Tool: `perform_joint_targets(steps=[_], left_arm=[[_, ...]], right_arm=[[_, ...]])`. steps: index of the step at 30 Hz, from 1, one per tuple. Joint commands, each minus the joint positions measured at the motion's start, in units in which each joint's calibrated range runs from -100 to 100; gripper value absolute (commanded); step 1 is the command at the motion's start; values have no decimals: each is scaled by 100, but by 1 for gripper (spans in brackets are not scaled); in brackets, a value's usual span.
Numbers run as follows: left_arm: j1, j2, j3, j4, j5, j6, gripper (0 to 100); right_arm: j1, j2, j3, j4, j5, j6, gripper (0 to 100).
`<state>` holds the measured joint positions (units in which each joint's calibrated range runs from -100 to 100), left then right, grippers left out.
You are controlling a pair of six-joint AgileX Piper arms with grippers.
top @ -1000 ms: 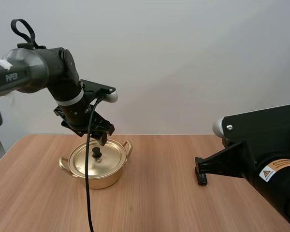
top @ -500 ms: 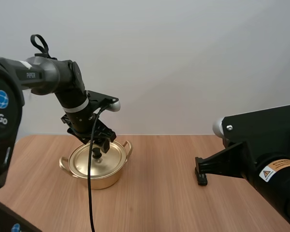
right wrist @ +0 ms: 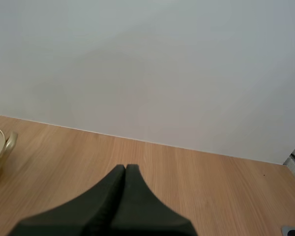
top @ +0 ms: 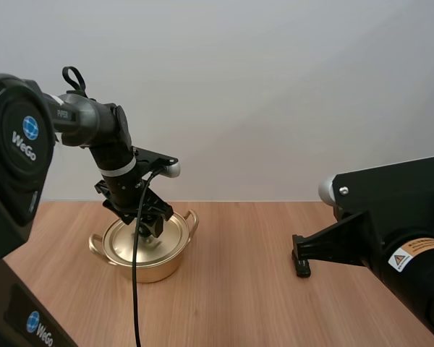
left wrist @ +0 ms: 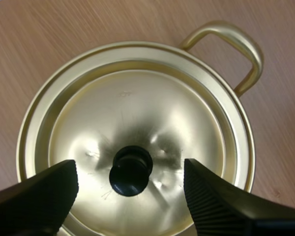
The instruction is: Open the pot, put the car inside, and close it
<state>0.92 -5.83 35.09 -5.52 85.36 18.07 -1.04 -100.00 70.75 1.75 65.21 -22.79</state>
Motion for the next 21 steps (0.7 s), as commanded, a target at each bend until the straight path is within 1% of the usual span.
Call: perform_joint_targets(steps=[1,7,8,10,12,13,15,16,21], left_arm=[[1,6,0,-5,4,-41,100],[1,6,0,-5,4,-48,100],[1,6,0,-5,-14,-48,95],[1,6,0,-5,-14,-48,75],[1,6,0,-5,-54,-48,47],[1,6,0,3,-54,-48,36],[1,6,0,19,-54,-48,5],[1,6,0,24,-54,-37,0],[1,6,0,24,-72,-37,0]], right_arm=[[-4,0,-6,0,2,4,0],[-4,0,-6,0,2,4,0],[-4,0,-6,0,2,4,0],[-4,0,-6,0,2,4,0],[-3,0,-6,0,2,4,0],[-3,0,-6,-11,2,4,0],[-3,0,-6,-20,2,4,0],[-3,0,-6,-25,2,4,0],[-3,0,-6,-25,2,4,0]])
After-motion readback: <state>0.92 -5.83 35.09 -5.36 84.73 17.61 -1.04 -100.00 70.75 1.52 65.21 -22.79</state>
